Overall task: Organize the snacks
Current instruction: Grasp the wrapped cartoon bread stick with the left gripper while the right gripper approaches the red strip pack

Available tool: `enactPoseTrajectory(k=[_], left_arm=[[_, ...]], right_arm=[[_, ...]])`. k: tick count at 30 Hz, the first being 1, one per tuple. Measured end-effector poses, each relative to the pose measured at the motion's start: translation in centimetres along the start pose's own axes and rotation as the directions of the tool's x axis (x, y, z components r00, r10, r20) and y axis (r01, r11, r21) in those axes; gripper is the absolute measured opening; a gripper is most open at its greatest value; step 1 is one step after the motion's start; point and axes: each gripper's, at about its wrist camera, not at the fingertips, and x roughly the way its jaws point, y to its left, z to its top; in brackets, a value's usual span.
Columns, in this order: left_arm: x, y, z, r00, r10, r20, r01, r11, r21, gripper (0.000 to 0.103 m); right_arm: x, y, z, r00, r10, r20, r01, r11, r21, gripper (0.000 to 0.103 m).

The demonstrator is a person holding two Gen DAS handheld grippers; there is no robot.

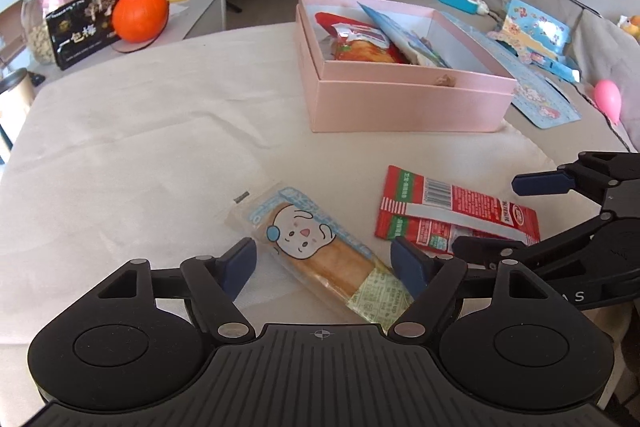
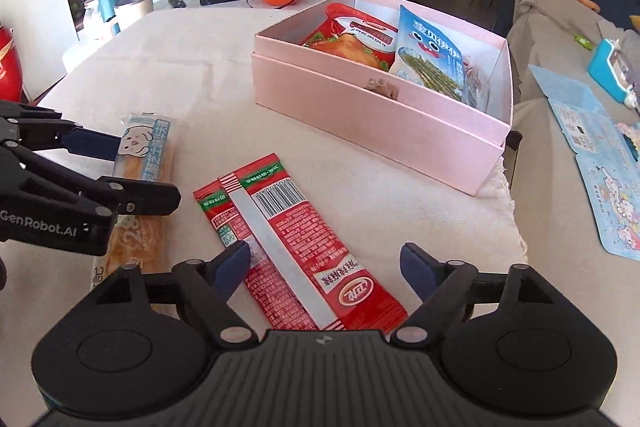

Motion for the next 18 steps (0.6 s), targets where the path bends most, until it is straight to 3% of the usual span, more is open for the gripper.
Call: enactPoseTrajectory(k=[2, 6, 8, 10, 12, 18], left_arm=[[-0.5, 0.5, -0.1, 1.000, -0.002, -0.004, 0.002, 1.000, 0.000, 0.081], [-0.8, 1.4, -0.2, 1.000, 0.024, -0.008, -0.024, 1.000, 0.009, 0.081], [-0.8, 1.9, -0.2, 0.999, 0.033, -0.007, -0.033, 0.999, -0.021, 0.080], [-0.7, 2.3, -0.1, 1.000, -0.003, -0.016, 0.002, 0.997, -0.077, 0.072], [-0.4, 2.0, -0.2, 0.999, -0.043, -0.023, 0.040, 0.994, -0.097, 0.071], [1.0, -0.2, -0.1, 0.999, -0.036, -0.013, 0.036, 0.999, -0.024, 0.071]], right_arm=[[0.7, 0.2, -0.4, 1.000, 0.008, -0.004, -0.008, 0.999, 0.035, 0.091], [1.1, 0.2, -1.9, 0.996, -0.034, 0.082, 0.023, 0.991, 0.131, 0.103], [1.1, 0.3, -2.5, 0.991, -0.048, 0.121, 0.032, 0.990, 0.137, 0.103], [1.2, 0.2, -2.4, 0.992, -0.044, 0.120, 0.027, 0.990, 0.141, 0.103], [1.2, 0.2, -2.4, 0.991, -0.045, 0.123, 0.027, 0.990, 0.140, 0.103], [1.2, 0.3, -2.5, 0.991, -0.045, 0.127, 0.027, 0.990, 0.140, 0.103]])
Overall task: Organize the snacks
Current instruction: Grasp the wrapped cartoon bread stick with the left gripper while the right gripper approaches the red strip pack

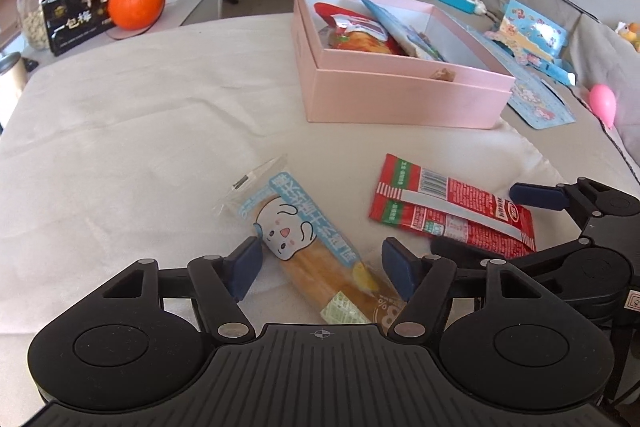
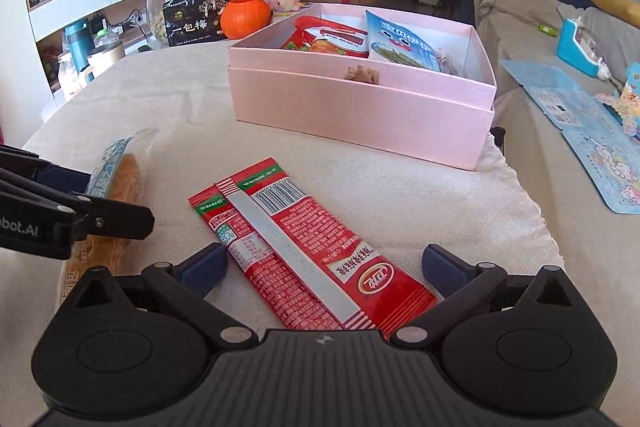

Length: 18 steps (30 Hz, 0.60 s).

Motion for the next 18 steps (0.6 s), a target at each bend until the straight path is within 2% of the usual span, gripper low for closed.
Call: enactPoseTrajectory(k=[6, 11, 16, 18], left_arm=[[-0.3, -0.3, -0.4, 1.000, 0.004, -0.018, -0.003, 0.998, 0.061, 0.068], [-1.3, -1.0, -1.8, 0.998, -0.044, -0.044, 0.047, 0.996, 0.070, 0.066], [-1.6, -1.0, -1.9, 0.998, -0.043, -0.045, 0.049, 0.990, 0.132, 0.064], [-1.7, -0.5, -1.7, 0.999, -0.001, -0.035, 0.006, 0.988, 0.155, 0.063]], right_arm=[[0.0, 0.0, 0.0, 1.000, 0.001, 0.001, -0.001, 1.000, 0.000, 0.103], [0.0, 0.1, 0.0, 1.000, 0.002, 0.000, -0.002, 1.000, -0.002, 0.103], [-0.3, -0.2, 0.1, 0.999, 0.021, -0.034, -0.022, 1.000, -0.011, 0.103], [-0.4, -0.2, 0.0, 0.999, 0.020, -0.042, -0.020, 1.000, -0.007, 0.103]])
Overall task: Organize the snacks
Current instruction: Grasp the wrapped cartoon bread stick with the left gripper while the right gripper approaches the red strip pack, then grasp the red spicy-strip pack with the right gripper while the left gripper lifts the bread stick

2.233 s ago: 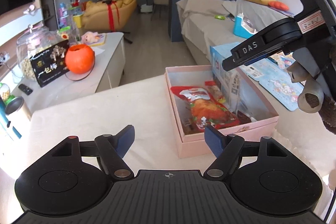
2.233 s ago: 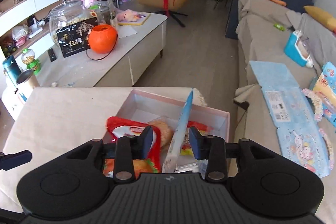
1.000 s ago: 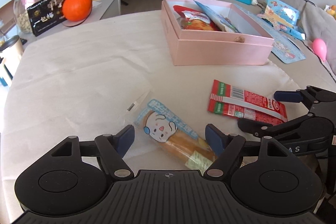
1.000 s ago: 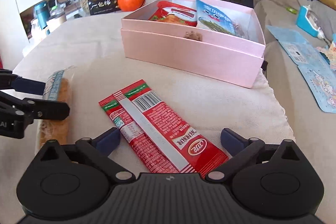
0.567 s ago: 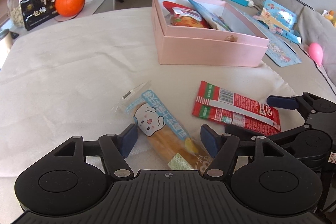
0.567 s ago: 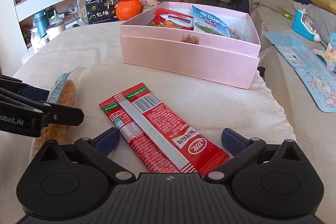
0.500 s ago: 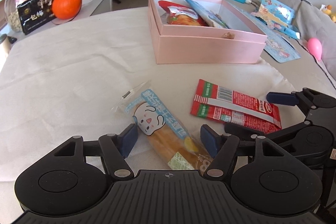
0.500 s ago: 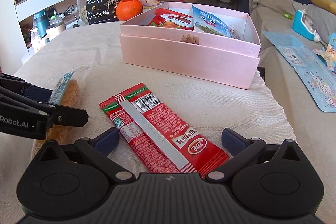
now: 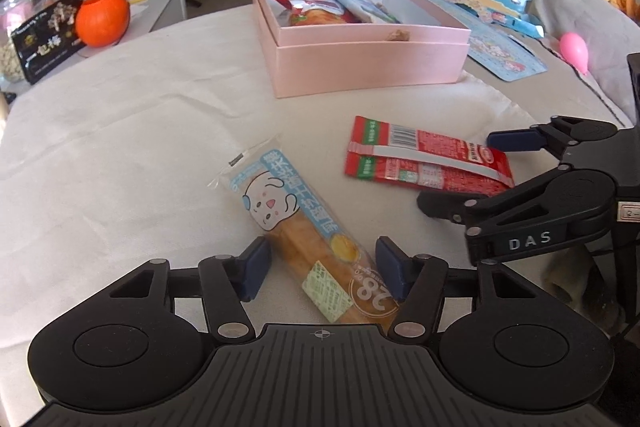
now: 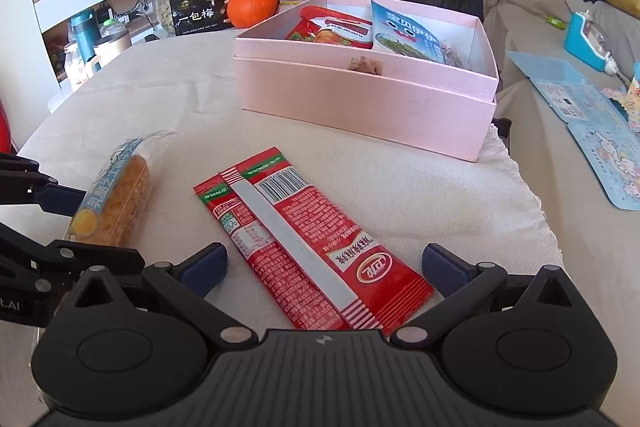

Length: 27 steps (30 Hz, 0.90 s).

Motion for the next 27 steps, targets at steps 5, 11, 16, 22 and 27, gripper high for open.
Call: enactPoseTrajectory(k=[5, 11, 16, 22, 27], left_arm=[[-0.1, 3.5, 0.4, 0.981, 0.191, 0.028, -0.191, 0.981, -0.030, 0.056], [-0.1, 4.8, -0.3, 0.998, 0.053, 0.037, -0.050, 0.995, -0.083, 0.053], [0.0, 1.2, -0.7, 0.997, -0.079, 0.021, 0.077, 0.991, 0.110, 0.053], [0.2, 1.7, -0.3, 0.999, -0.053, 0.012, 0.053, 0.998, -0.016, 0.047], [1.0, 2.0, 0.5, 0.999, -0.031, 0.029, 0.034, 0.995, -0.090, 0.049]], right_arm=[[0.0, 0.1, -0.4, 1.000, -0.006, 0.026, 0.006, 1.000, -0.003, 0.103], [0.1, -0.3, 0.2, 0.999, 0.041, 0.001, -0.041, 0.998, -0.057, 0.103], [1.4, -1.1, 1.9, 0.995, 0.094, -0.037, -0.097, 0.989, -0.111, 0.103], [2.5, -1.3, 3.1, 0.996, 0.087, -0.033, -0.090, 0.992, -0.089, 0.096], [0.7, -0.3, 2.9, 0.992, 0.107, -0.062, -0.116, 0.979, -0.169, 0.058]])
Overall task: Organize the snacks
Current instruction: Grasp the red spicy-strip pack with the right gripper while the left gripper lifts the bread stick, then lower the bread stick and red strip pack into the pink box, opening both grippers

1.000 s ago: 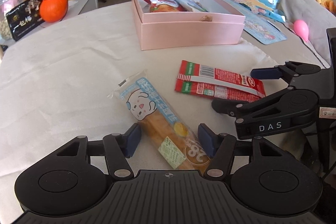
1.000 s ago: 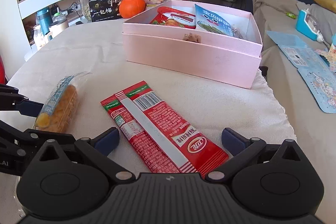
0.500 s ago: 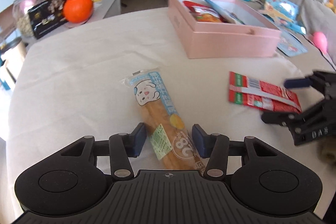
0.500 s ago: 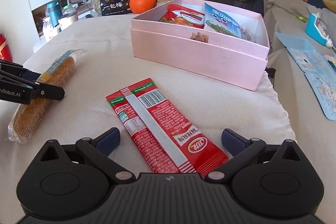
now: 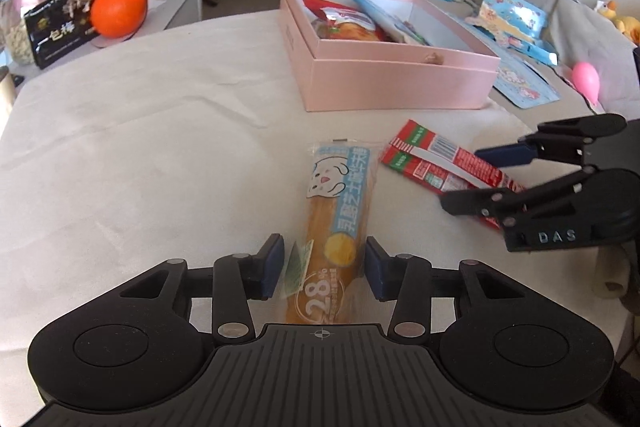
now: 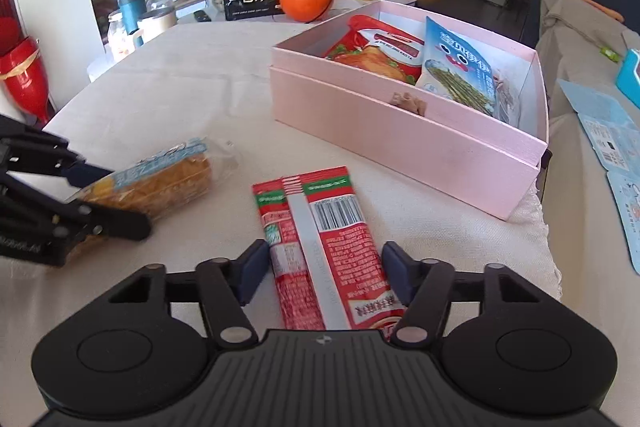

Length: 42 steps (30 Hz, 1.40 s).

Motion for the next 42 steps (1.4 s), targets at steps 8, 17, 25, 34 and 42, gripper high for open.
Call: enactPoseTrajectory(k=[8, 17, 25, 34, 42], left_arm=[[0.9, -1.9, 0.3, 1.000, 0.015, -0.010, -0.014, 0.997, 0.081, 0.070], [-0.5, -2.3, -1.5, 1.000, 0.019, -0.007, -0.018, 0.990, 0.137, 0.063], [-3.6, -1.9, -0.3, 0.997, -0.035, 0.068, 0.029, 0.996, 0.083, 0.033], [-6.6, -2.3, 2.6, 0.974, -0.110, 0.200, 0.102, 0.993, 0.050, 0.032], [-6.8, -2.9, 15.6, 0.910, -0.214, 0.356, 0.190, 0.977, 0.101, 0.034]], right_arm=[[-2.6, -0.3, -1.8, 0.997, 0.019, -0.076, -0.017, 0.999, 0.027, 0.050], [-5.5, -2.8, -1.3, 0.999, 0.039, -0.031, -0.034, 0.987, 0.158, 0.047], [-7.2, -3.6, -0.4, 1.000, 0.019, 0.018, -0.022, 0.982, 0.186, 0.047], [-9.0, -4.6, 0.1, 0.998, -0.002, 0.064, -0.011, 0.979, 0.202, 0.047], [-13.9, -7.9, 9.7, 0.962, -0.061, 0.267, 0.000, 0.975, 0.223, 0.047]])
